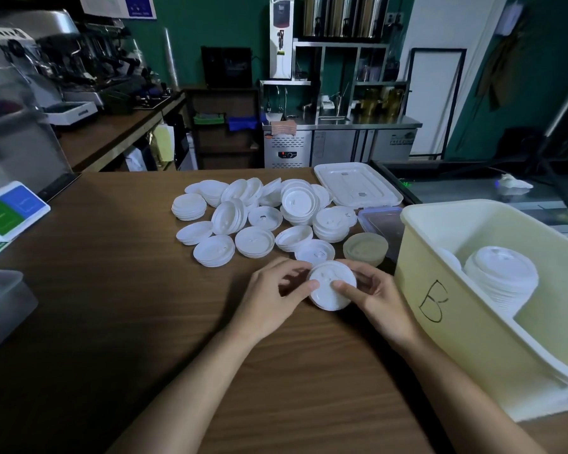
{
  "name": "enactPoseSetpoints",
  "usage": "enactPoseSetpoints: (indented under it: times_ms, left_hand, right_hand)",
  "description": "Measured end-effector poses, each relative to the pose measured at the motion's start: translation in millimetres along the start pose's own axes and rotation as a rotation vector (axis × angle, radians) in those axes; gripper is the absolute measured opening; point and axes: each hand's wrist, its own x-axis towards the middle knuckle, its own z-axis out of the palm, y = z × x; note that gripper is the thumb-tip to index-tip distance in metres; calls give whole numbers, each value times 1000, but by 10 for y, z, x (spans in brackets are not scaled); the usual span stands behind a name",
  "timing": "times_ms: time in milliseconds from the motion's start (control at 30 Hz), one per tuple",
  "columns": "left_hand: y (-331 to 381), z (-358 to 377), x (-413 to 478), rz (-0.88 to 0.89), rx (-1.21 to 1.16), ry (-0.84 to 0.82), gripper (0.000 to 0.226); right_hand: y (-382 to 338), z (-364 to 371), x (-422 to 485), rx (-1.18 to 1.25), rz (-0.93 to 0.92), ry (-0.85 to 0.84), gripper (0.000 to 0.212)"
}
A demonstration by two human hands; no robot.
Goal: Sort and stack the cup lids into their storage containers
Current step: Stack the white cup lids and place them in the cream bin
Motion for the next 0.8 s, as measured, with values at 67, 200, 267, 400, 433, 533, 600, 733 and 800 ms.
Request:
enactPoseSetpoints:
  times_ms: [67,200,267,400,433,533,600,733,800]
  left_hand:
    - [-58,-3,30,84,119,6,24]
    - [-157,33,163,168,361,-13,33]
    - [-175,56,235,182,424,-42,38]
    - [-257,100,267,160,478,-110,28]
    - [-268,95,263,139,480,-86,23]
    - [-230,46,243,62,472,9,18]
    - [-202,20,223,50,480,72,21]
    - [-189,-14,179,-17,303,202,24]
    - [-153,-36,162,-58,167,254,30]
  right_hand:
    - [37,-32,4,-71,-9,81,34]
    - [68,-23,22,-148,-30,127,36]
    - [78,-14,26,-157,-34,146,35]
    - [79,-36,41,-152,-6,154,28]
    - [77,-40,46,-148,3,153,29]
    - [71,-45,62,-132,5,145,39]
    - [51,-42,64,-154,-16,138,45]
    - [9,-17,95,-149,-24,166,34]
    - [-18,10,140,-156,-26,169,33]
